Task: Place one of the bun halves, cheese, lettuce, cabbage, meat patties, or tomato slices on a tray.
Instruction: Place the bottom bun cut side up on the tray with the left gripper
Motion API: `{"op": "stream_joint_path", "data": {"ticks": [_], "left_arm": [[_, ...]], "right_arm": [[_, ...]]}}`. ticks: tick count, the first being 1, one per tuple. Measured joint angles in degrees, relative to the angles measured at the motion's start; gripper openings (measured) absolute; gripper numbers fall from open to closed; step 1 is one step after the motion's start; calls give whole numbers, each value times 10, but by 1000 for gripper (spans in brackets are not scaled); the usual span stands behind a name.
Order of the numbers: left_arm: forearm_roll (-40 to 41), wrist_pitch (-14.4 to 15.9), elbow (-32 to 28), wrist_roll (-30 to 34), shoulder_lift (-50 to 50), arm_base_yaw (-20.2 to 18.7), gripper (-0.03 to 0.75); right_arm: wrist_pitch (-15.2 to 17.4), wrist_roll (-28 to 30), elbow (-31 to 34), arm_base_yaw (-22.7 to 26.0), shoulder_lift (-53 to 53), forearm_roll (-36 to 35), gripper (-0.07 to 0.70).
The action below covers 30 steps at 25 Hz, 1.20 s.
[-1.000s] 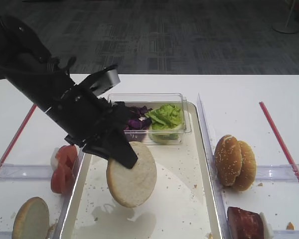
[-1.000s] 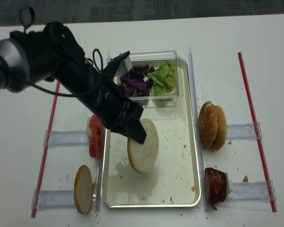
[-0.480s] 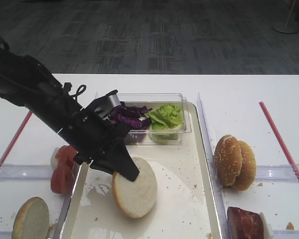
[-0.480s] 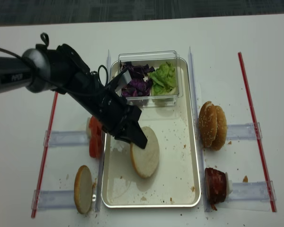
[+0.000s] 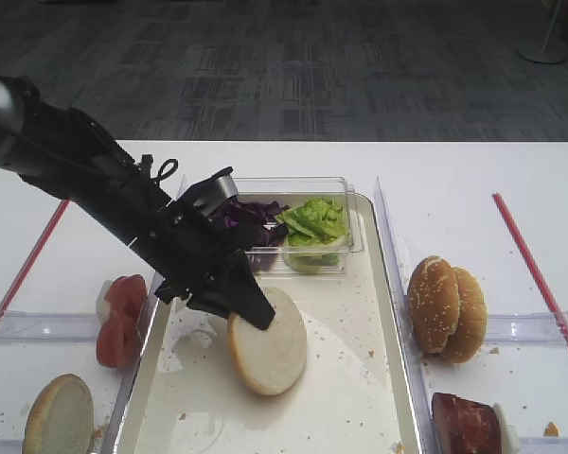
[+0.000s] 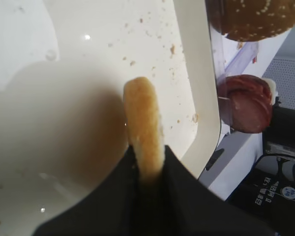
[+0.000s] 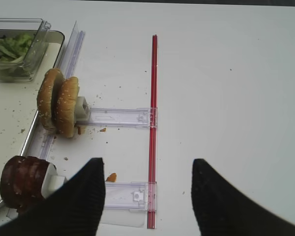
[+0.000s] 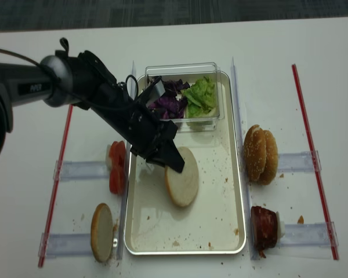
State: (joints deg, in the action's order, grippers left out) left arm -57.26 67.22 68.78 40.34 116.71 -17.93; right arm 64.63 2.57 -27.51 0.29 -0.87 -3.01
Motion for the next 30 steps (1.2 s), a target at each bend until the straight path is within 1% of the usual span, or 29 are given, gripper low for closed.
{"op": "stream_joint_path", "data": {"ticks": [4, 13, 22, 30], "left_arm": [[3, -1, 1, -10, 16, 0, 50], [28, -1, 3, -24, 17, 0, 50], [46, -1, 6, -24, 17, 0, 50], [46, -1, 6, -6, 17, 0, 78]], "right_arm": [[0, 0, 0, 0, 0, 0, 426], [0, 0, 0, 0, 0, 0, 426], [0, 0, 0, 0, 0, 0, 426], [0, 0, 0, 0, 0, 0, 426]]}}
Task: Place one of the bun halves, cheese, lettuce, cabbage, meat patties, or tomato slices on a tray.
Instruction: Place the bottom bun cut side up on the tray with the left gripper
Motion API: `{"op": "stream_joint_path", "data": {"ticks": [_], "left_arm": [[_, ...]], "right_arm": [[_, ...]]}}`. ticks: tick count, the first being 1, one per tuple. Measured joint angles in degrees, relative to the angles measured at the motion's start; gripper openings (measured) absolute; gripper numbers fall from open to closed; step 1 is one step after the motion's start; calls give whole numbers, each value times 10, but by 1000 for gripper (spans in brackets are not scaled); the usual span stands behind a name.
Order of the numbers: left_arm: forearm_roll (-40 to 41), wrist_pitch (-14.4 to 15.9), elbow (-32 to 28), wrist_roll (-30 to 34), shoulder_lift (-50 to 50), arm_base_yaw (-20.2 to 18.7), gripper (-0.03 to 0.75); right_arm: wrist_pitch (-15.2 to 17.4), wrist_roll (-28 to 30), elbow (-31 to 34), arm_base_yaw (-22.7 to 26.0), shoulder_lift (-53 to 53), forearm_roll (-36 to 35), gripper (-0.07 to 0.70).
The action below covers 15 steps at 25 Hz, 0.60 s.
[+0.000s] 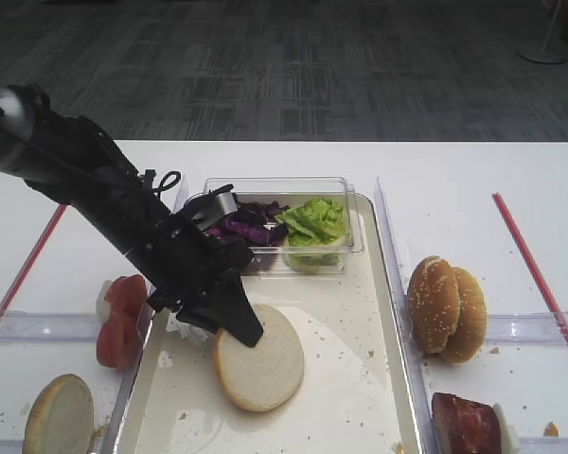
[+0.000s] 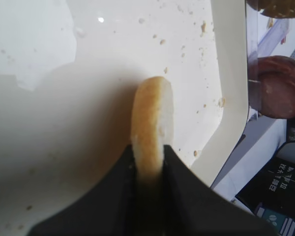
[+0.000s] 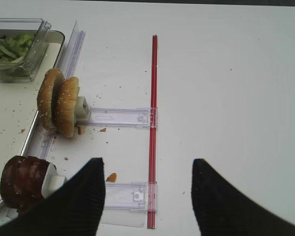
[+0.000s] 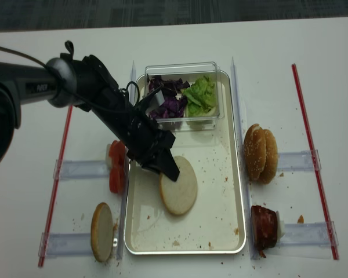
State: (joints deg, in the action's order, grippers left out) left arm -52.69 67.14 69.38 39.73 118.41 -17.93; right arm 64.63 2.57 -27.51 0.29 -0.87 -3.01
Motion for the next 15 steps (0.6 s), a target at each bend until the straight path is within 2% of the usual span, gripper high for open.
{"op": "stream_joint_path", "data": {"ticks": [6, 15], "left_arm": [[7, 0, 0, 7, 0, 0, 106], [10, -26, 0, 29, 0, 0, 295]], "right_arm": [[0, 0, 0, 0, 0, 0, 426], [0, 0, 0, 0, 0, 0, 426]]}}
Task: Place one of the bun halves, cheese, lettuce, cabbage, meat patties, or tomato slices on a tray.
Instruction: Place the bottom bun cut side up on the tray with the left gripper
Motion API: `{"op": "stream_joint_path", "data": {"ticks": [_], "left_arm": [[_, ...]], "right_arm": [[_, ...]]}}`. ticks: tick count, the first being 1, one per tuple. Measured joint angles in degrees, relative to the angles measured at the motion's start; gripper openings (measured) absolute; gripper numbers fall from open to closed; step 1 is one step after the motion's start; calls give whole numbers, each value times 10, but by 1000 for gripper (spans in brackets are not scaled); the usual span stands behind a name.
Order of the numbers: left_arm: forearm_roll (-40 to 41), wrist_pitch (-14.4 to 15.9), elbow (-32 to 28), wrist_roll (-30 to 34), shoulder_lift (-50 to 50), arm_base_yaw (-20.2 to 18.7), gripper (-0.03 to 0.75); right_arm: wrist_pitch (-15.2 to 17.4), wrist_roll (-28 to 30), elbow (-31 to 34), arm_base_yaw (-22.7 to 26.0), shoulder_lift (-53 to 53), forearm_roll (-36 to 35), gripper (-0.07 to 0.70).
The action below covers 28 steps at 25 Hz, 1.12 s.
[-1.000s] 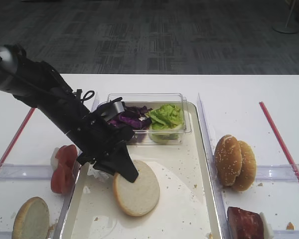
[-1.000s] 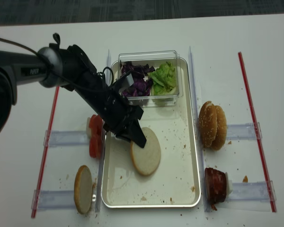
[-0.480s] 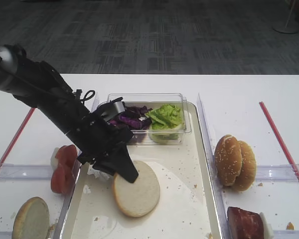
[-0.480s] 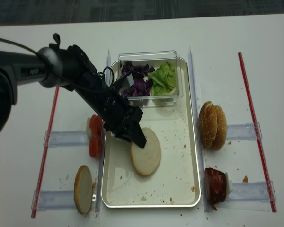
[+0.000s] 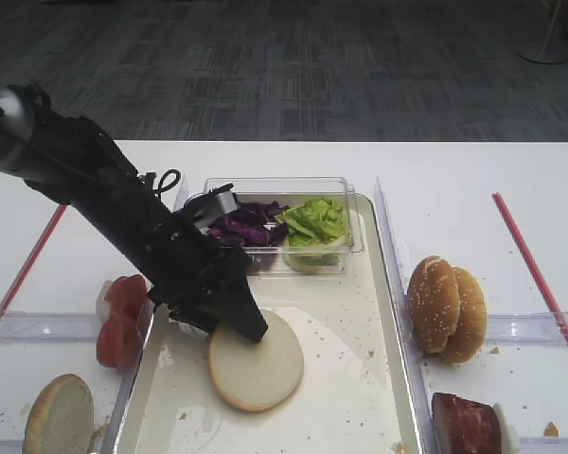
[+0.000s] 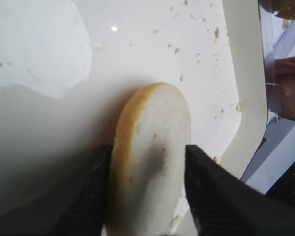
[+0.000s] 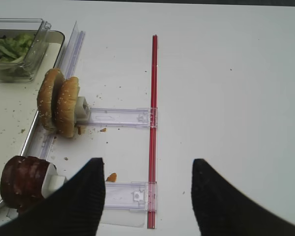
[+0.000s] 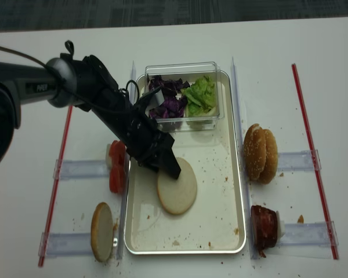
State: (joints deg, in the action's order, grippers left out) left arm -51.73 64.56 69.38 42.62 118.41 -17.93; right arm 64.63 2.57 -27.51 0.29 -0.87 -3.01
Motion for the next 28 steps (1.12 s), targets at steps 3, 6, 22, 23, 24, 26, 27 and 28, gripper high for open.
{"op": "stream_joint_path", "data": {"ticks": [3, 6, 22, 23, 24, 26, 27, 28], "left_arm": [[0, -5, 0, 13, 0, 0, 370], [0, -9, 0, 15, 0, 0, 435], [-6, 13, 55, 34, 1, 0, 596], [-5, 17, 59, 33, 1, 0, 598], [-4, 20, 62, 32, 1, 0, 598], [-1, 21, 63, 31, 1, 0, 598], [2, 21, 63, 30, 1, 0, 598], [5, 23, 63, 30, 1, 0, 598]], "right_arm": [[0, 0, 0, 0, 0, 0, 426], [0, -1, 0, 0, 0, 0, 426], [0, -2, 0, 0, 0, 0, 426], [0, -2, 0, 0, 0, 0, 426], [0, -2, 0, 0, 0, 0, 426], [0, -2, 0, 0, 0, 0, 426], [0, -2, 0, 0, 0, 0, 426], [0, -2, 0, 0, 0, 0, 426]]}}
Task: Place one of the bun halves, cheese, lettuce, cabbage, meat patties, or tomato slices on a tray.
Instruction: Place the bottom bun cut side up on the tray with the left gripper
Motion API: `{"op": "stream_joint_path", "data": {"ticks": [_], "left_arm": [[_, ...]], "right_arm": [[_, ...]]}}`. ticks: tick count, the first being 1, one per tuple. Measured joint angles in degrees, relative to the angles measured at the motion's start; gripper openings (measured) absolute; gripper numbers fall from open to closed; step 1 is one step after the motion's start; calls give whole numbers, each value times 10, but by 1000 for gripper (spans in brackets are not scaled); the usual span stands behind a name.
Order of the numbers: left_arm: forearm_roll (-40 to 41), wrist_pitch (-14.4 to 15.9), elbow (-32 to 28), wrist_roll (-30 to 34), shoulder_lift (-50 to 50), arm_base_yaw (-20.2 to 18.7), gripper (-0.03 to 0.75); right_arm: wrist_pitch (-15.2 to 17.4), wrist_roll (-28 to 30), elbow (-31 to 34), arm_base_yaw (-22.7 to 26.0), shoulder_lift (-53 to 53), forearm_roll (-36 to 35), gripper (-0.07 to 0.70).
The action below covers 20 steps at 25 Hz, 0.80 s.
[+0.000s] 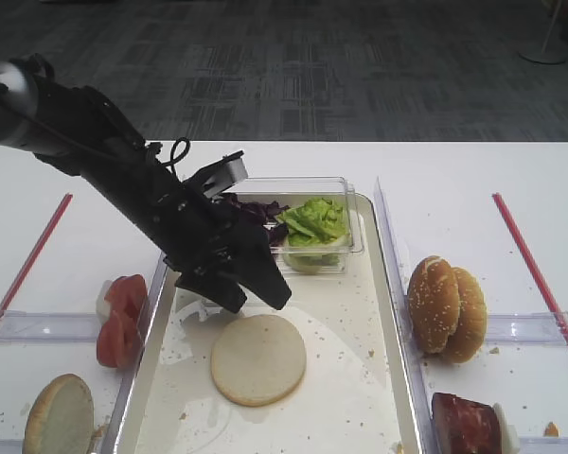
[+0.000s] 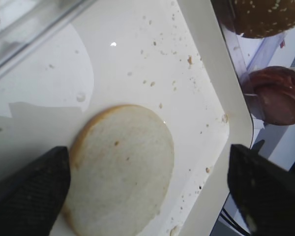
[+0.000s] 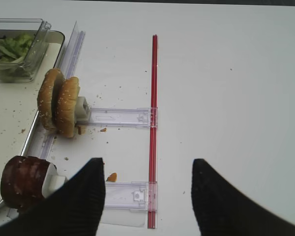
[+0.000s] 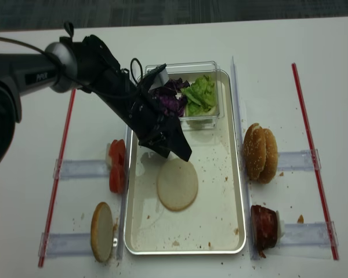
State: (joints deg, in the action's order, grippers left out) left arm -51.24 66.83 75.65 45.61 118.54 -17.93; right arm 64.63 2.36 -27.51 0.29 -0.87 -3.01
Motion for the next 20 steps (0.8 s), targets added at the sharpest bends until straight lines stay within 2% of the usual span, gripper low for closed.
{"op": "stream_joint_path", "data": {"ticks": [11, 14, 20], "left_arm": [[41, 7, 15, -58, 0, 0, 598], [76, 9, 47, -98, 0, -8, 598], [222, 16, 123, -230, 0, -40, 598]], "right_arm": [[0, 0, 0, 0, 0, 0, 426], [0, 0, 0, 0, 0, 0, 426], [0, 0, 0, 0, 0, 0, 426]]}}
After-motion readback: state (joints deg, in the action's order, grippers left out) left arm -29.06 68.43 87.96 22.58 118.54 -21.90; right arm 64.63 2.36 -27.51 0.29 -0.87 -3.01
